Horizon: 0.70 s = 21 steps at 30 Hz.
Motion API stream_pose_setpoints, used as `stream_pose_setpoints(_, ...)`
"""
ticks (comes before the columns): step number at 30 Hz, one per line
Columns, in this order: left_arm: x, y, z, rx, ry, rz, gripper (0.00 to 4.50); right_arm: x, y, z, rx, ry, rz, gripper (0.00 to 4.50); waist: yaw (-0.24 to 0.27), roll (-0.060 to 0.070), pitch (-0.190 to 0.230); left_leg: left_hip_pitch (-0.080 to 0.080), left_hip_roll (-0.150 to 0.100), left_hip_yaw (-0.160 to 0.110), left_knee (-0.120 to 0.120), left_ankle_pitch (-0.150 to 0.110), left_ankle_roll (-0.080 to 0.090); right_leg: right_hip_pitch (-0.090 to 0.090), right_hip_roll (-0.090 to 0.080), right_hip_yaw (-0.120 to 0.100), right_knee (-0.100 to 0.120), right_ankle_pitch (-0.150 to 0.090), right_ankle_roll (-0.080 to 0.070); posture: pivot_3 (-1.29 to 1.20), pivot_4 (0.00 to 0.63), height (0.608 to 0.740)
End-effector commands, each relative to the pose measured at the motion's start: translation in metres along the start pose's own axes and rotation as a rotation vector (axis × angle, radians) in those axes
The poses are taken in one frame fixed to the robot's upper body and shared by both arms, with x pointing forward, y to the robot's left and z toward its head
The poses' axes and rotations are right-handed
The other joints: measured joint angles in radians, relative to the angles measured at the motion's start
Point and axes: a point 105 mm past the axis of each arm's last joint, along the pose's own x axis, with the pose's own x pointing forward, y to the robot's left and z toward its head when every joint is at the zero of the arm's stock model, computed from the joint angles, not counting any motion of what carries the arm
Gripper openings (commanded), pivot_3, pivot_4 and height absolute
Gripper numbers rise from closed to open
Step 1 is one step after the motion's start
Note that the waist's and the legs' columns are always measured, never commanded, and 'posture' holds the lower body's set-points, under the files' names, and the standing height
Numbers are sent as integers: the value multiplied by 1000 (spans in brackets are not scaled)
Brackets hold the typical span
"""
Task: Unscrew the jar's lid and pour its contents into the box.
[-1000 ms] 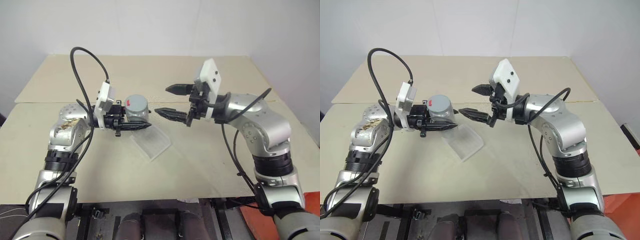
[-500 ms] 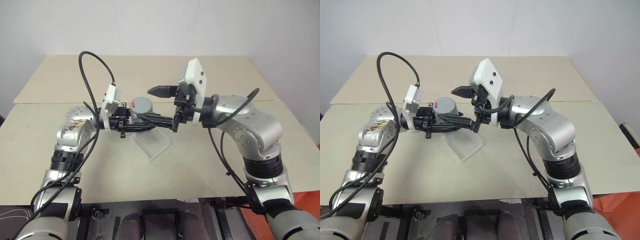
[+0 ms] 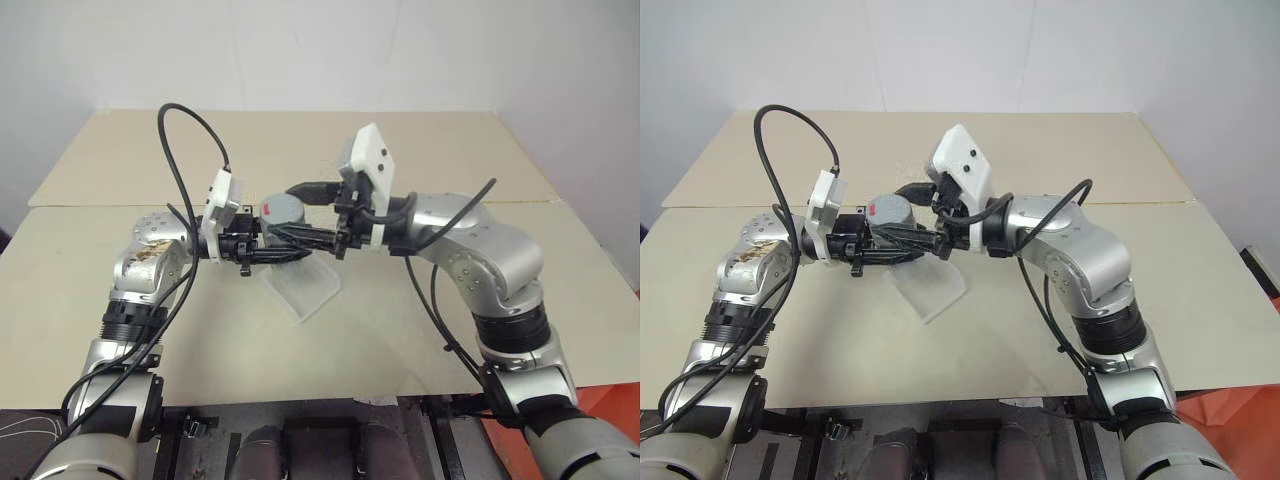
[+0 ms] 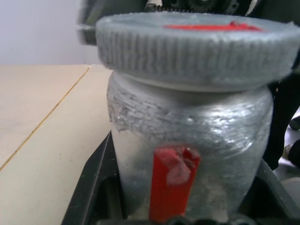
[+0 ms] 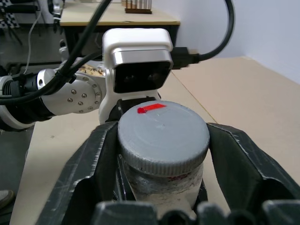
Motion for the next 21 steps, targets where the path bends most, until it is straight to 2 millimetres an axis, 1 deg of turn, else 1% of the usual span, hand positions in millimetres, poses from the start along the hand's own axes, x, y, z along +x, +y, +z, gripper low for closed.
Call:
stream_pose_setpoints(1, 0, 0, 9, 55, -4, -8, 1943, 0, 2, 15, -36, -32, 14, 2772, 0, 0, 0, 0, 0, 0, 0, 0, 0, 0, 0, 0, 0, 0, 0, 0, 150, 740)
stream_pose_setpoints(5, 0, -2, 7, 52, 3, -7, 1943, -3, -2, 24, -10, -70, 3, 2772, 0, 0, 0, 0, 0, 0, 0, 0, 0, 0, 0, 0, 0, 0, 0, 0, 150, 740)
stream_pose_setpoints(8, -3, -6, 1, 43, 18, -12, 1943, -10, -14, 43, 65, -147, -33, 2772, -1, 0, 0, 0, 0, 0, 0, 0, 0, 0, 0, 0, 0, 0, 0, 0, 150, 740)
stream_pose_setpoints(10, -4, -7, -1, 41, 24, -10, 1943, -16, -23, 53, 94, -182, -71, 2772, -1, 0, 0, 0, 0, 0, 0, 0, 0, 0, 0, 0, 1, 0, 0, 0, 150, 740)
stream_pose_setpoints(13, -7, -6, -2, 41, 28, 11, 1943, -32, -42, 60, 79, -196, -169, 2772, 2, 0, 0, 0, 0, 0, 0, 0, 0, 0, 0, 0, 0, 0, 0, 0, 150, 740)
stream_pose_setpoints(14, -7, -6, -2, 42, 27, 20, 1943, -37, -46, 58, 63, -186, -200, 2772, 4, 0, 0, 0, 0, 0, 0, 0, 0, 0, 0, -1, 0, 0, 0, 0, 150, 740)
stream_pose_setpoints(16, -11, -3, 0, 44, 17, 57, 1943, -54, -59, 44, 40, -150, -305, 2772, 6, 0, 0, 0, 0, 0, 0, 0, 0, 1, -1, -1, 0, 0, 0, 0, 150, 740)
stream_pose_setpoints(17, -13, -2, 1, 45, 14, 78, 1943, -64, -64, 32, 21, -114, -362, 2772, 6, 0, 0, 0, 0, 0, 0, 0, 0, 1, -1, -1, -1, 0, 0, 0, 150, 740)
stream_pose_setpoints(18, -15, -1, 2, 45, 13, 91, 1943, -71, -66, 24, 7, -89, -395, 2772, 7, 0, 0, 0, 0, 0, 0, 0, 1, 1, -1, -1, -1, 0, 0, 0, 150, 740)
stream_pose_setpoints(19, -18, -1, 3, 48, 18, 114, 1943, -81, -68, 7, 3, -36, -444, 2772, 8, 0, 0, 0, -1, 0, 0, 0, 1, 1, -1, -1, -1, 0, 0, 0, 150, 740)
stream_pose_setpoints(21, -23, 0, 3, 50, 25, 146, 1943, -95, -68, -17, -1, 41, -500, 2772, 6, 0, 0, -1, -1, 0, 0, 0, 1, 1, -1, -1, -1, 0, 0, 0, 150, 740)
